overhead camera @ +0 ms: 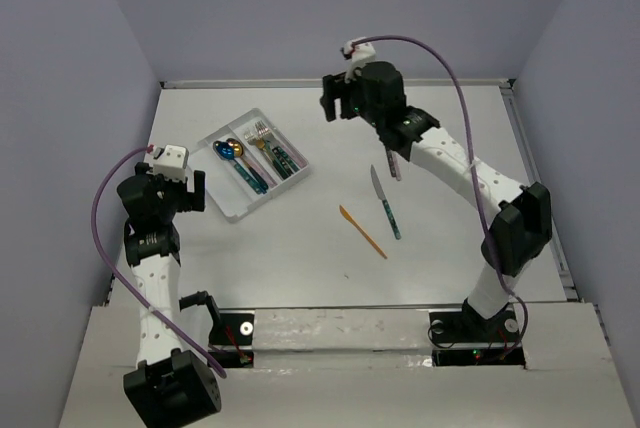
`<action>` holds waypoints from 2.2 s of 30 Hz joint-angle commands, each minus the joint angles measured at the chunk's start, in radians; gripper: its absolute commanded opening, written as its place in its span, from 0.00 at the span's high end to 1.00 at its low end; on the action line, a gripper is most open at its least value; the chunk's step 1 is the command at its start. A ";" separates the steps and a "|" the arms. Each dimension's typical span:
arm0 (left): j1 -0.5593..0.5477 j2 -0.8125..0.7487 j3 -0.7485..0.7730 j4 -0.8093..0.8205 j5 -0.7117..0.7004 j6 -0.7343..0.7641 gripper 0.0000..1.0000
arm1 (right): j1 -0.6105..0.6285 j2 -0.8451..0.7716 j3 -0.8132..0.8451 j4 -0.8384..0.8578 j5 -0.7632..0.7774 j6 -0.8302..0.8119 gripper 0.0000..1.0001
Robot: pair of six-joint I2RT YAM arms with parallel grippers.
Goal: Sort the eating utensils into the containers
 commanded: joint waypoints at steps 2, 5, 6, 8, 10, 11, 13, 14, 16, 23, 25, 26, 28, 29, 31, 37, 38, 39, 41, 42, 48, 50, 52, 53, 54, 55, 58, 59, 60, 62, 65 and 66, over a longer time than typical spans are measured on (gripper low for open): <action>0.003 -0.029 -0.010 0.033 -0.004 -0.009 0.01 | -0.267 -0.049 -0.255 -0.221 -0.021 0.190 0.21; 0.001 -0.033 -0.011 0.033 -0.009 -0.010 0.01 | -0.341 -0.025 -0.320 -0.244 0.072 0.210 0.21; 0.003 -0.036 -0.011 0.033 -0.009 -0.009 0.01 | -0.350 -0.008 -0.321 -0.250 0.081 0.204 0.23; 0.003 -0.033 -0.010 0.033 -0.009 -0.009 0.01 | -0.350 0.024 -0.312 -0.262 0.060 0.180 0.29; 0.003 -0.031 -0.011 0.033 -0.012 -0.009 0.01 | -0.350 0.072 -0.294 -0.268 0.063 0.166 0.34; 0.003 -0.028 -0.011 0.033 -0.012 -0.009 0.01 | -0.350 0.087 -0.286 -0.278 0.084 0.167 0.34; 0.003 -0.026 -0.011 0.033 -0.018 -0.007 0.01 | -0.359 0.127 -0.265 -0.288 0.120 0.176 0.36; 0.003 -0.025 -0.011 0.033 -0.018 -0.007 0.01 | -0.377 0.141 -0.257 -0.293 0.111 0.181 0.37; 0.003 -0.023 -0.011 0.033 -0.020 -0.007 0.01 | -0.413 0.173 -0.246 -0.298 0.097 0.204 0.44; 0.003 -0.014 -0.011 0.033 -0.021 -0.007 0.01 | -0.443 0.216 -0.246 -0.298 0.046 0.199 0.70; 0.003 -0.017 -0.011 0.035 -0.023 -0.007 0.01 | -0.443 0.231 -0.241 -0.298 -0.001 0.187 0.72; 0.003 -0.017 -0.013 0.035 -0.024 -0.007 0.01 | -0.443 0.238 -0.238 -0.299 -0.006 0.186 0.72; 0.003 -0.017 -0.013 0.036 -0.027 -0.007 0.01 | -0.443 0.235 -0.237 -0.298 -0.012 0.186 0.72; 0.003 -0.019 -0.013 0.036 -0.026 -0.007 0.01 | -0.443 0.231 -0.237 -0.298 -0.015 0.186 0.72; 0.003 -0.016 -0.014 0.036 -0.026 -0.007 0.01 | -0.443 0.215 -0.244 -0.289 -0.026 0.178 0.71; 0.003 -0.022 -0.016 0.038 -0.032 -0.007 0.01 | -0.443 0.175 -0.260 -0.261 -0.052 0.158 0.68; 0.003 -0.022 -0.016 0.038 -0.032 -0.007 0.01 | -0.443 0.176 -0.258 -0.261 -0.060 0.152 0.67; 0.003 -0.023 -0.014 0.036 -0.033 -0.007 0.01 | -0.443 0.179 -0.258 -0.261 -0.066 0.150 0.67; 0.001 -0.025 -0.014 0.038 -0.036 -0.007 0.01 | -0.443 0.193 -0.251 -0.259 -0.067 0.152 0.67; 0.003 -0.025 -0.014 0.036 -0.037 -0.007 0.01 | -0.443 0.199 -0.248 -0.259 -0.064 0.150 0.67; 0.003 -0.025 -0.016 0.038 -0.030 -0.007 0.01 | -0.443 0.230 -0.231 -0.261 -0.066 0.155 0.67; 0.003 -0.026 -0.018 0.038 -0.035 -0.007 0.01 | -0.443 0.234 -0.229 -0.261 -0.060 0.159 0.68; 0.003 -0.026 -0.018 0.038 -0.035 -0.007 0.01 | -0.443 0.242 -0.226 -0.261 -0.060 0.161 0.68; 0.003 -0.026 -0.018 0.038 -0.035 -0.007 0.01 | -0.443 0.245 -0.220 -0.262 -0.064 0.161 0.69; 0.003 -0.026 -0.019 0.038 -0.035 -0.005 0.01 | -0.443 0.245 -0.217 -0.261 -0.064 0.161 0.69; 0.003 -0.025 -0.018 0.038 -0.035 -0.005 0.01 | -0.443 0.239 -0.215 -0.262 -0.060 0.156 0.69; 0.003 -0.023 -0.019 0.038 -0.035 -0.005 0.01 | -0.443 0.216 -0.205 -0.262 -0.040 0.141 0.68; 0.004 -0.022 -0.019 0.038 -0.036 -0.005 0.01 | -0.443 0.207 -0.202 -0.262 -0.043 0.141 0.68; 0.004 -0.023 -0.019 0.039 -0.035 -0.007 0.01 | -0.434 0.189 -0.198 -0.262 -0.067 0.140 0.68; 0.004 -0.023 -0.019 0.039 -0.040 -0.007 0.01 | -0.434 0.185 -0.194 -0.262 -0.086 0.144 0.67; 0.004 -0.025 -0.019 0.038 -0.047 -0.009 0.01 | -0.434 0.202 -0.186 -0.267 -0.046 0.152 0.68; 0.004 -0.026 -0.019 0.038 -0.049 -0.007 0.01 | -0.434 0.219 -0.185 -0.272 -0.037 0.152 0.68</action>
